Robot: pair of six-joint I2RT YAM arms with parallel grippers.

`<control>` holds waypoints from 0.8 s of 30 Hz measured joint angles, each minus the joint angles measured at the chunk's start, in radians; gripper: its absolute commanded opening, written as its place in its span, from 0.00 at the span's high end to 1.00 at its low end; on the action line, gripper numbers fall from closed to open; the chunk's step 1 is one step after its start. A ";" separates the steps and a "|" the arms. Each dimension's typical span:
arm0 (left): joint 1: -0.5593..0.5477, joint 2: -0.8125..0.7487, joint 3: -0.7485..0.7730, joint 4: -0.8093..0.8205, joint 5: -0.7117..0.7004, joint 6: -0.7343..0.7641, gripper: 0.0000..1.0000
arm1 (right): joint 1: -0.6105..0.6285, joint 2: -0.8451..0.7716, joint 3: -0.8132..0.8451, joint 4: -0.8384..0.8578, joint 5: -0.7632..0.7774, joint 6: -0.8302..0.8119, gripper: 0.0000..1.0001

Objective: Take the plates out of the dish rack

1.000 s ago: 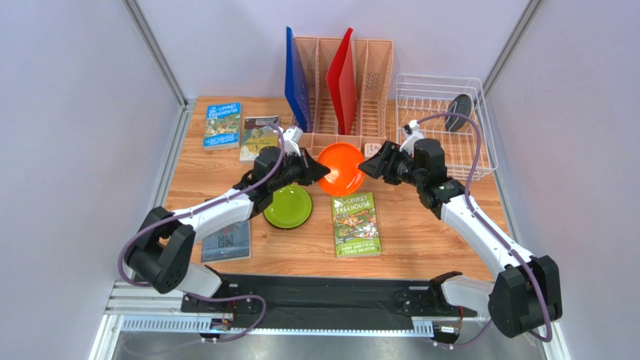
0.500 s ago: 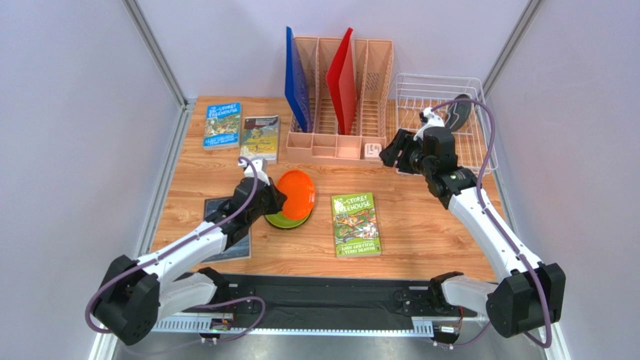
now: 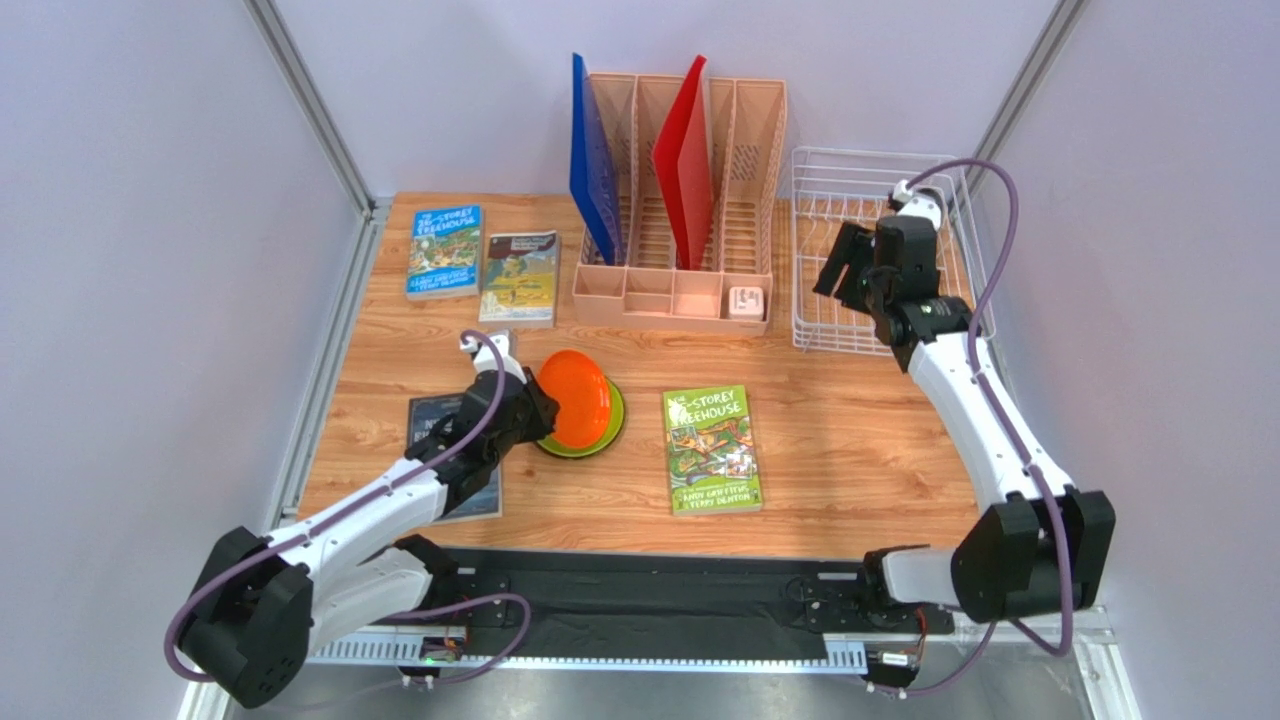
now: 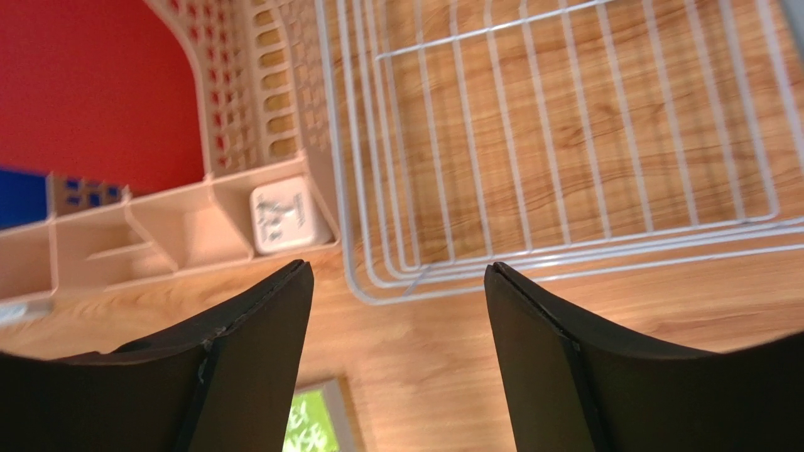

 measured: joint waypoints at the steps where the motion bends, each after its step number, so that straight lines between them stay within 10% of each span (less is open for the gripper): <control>1: 0.000 0.001 -0.005 0.002 0.000 -0.001 0.61 | -0.010 0.024 0.024 -0.002 0.025 -0.007 0.27; 8: 0.001 0.059 -0.034 0.005 -0.004 -0.013 0.53 | -0.082 0.188 0.175 -0.023 0.121 -0.018 0.26; 15: 0.001 0.064 -0.034 -0.002 -0.023 -0.006 0.07 | -0.124 0.330 0.329 -0.030 0.174 -0.054 0.25; 24: 0.002 -0.007 -0.026 -0.075 -0.073 0.056 0.00 | -0.224 0.527 0.491 -0.021 0.249 -0.107 0.27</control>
